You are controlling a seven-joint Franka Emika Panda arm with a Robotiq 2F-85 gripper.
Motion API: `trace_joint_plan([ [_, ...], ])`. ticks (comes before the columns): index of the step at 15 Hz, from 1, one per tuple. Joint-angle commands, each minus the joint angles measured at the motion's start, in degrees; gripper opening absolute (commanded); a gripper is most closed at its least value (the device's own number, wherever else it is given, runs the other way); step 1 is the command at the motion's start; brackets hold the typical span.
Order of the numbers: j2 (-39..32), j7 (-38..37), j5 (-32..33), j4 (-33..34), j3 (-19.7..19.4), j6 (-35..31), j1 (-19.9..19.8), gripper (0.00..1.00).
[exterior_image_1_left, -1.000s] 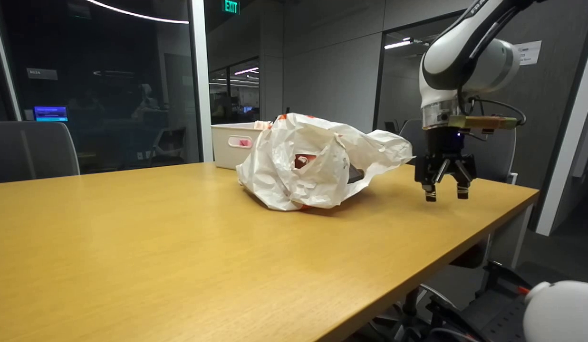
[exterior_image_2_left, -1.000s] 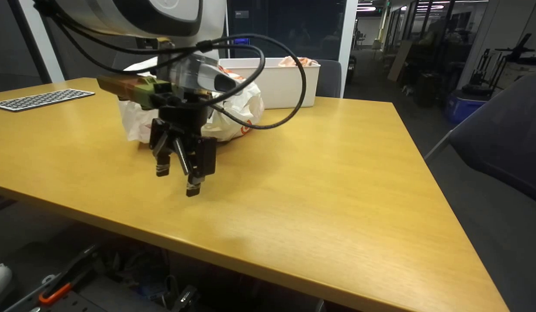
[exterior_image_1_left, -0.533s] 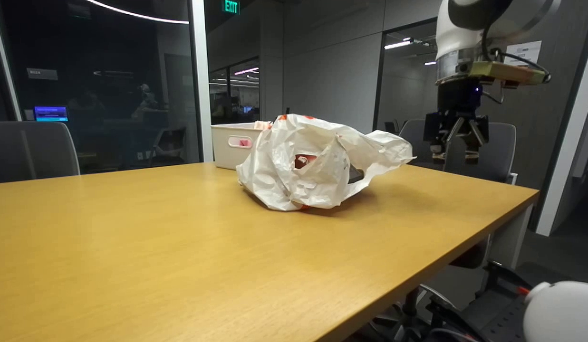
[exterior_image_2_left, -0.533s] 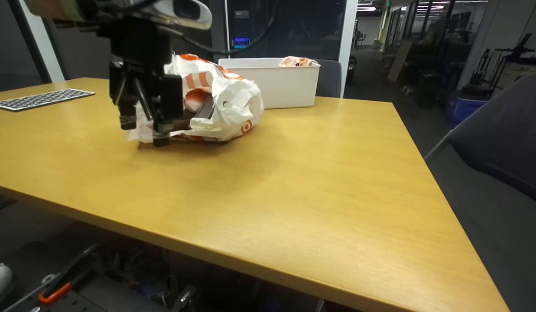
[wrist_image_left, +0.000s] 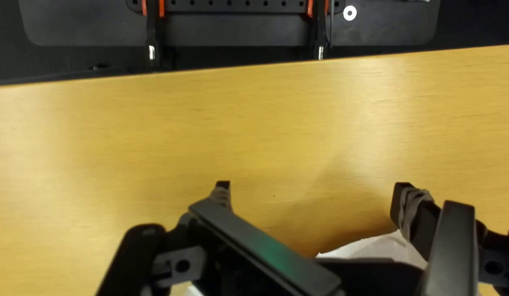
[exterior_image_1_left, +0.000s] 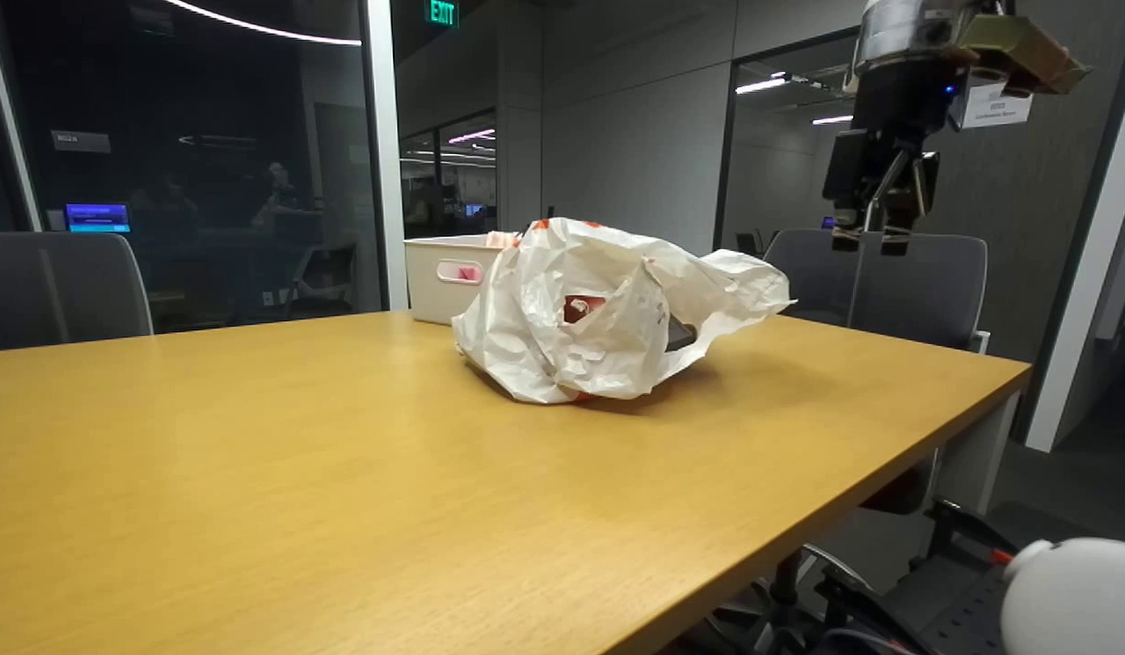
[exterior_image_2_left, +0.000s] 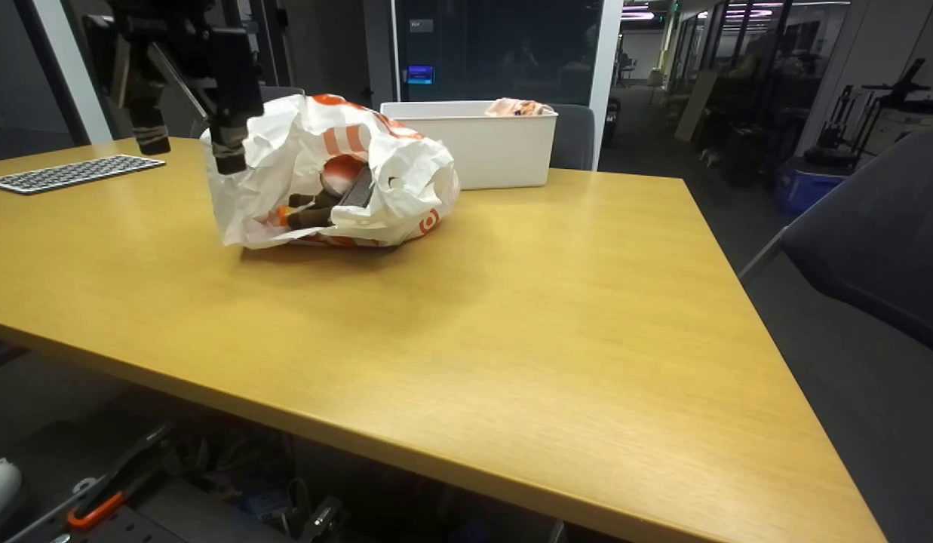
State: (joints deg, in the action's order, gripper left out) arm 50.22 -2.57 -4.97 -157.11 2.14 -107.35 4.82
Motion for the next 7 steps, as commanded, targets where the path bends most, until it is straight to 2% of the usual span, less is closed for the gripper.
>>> trace_joint_plan([
  [1,0.91,3.5,-2.44,-0.07,-0.34,-4.62,2.32,1.0],
  [3,0.49,5.16,-2.91,0.13,-0.92,-5.38,3.2,1.0],
  [4,0.12,3.02,-1.62,0.11,0.24,-3.74,1.83,1.0],
  [7,0.11,4.09,-1.75,0.11,0.04,-4.2,2.25,1.0],
])
